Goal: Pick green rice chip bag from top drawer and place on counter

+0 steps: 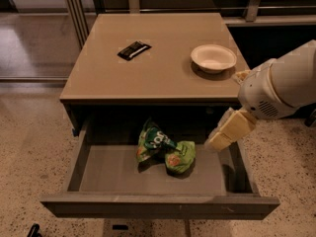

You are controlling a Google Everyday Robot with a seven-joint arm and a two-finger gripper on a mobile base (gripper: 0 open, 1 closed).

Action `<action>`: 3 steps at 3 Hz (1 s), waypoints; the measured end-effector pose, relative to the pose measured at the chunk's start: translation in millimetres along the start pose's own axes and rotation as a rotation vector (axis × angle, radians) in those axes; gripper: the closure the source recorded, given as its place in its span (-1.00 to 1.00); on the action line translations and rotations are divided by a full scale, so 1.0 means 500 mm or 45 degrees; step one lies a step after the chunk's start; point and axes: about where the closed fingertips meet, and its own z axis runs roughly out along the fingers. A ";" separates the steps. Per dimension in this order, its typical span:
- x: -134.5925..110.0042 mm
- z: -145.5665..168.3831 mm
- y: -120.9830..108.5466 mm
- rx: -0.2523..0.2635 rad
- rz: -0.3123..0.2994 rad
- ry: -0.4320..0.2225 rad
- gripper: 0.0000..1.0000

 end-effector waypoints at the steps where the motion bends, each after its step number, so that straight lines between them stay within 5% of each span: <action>1: 0.035 0.030 0.005 0.083 0.115 0.002 -1.00; 3: 0.120 0.161 0.001 0.174 0.376 0.014 -1.00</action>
Offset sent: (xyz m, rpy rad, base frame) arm 0.0158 -0.0208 -0.1187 0.0638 0.0245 -0.4262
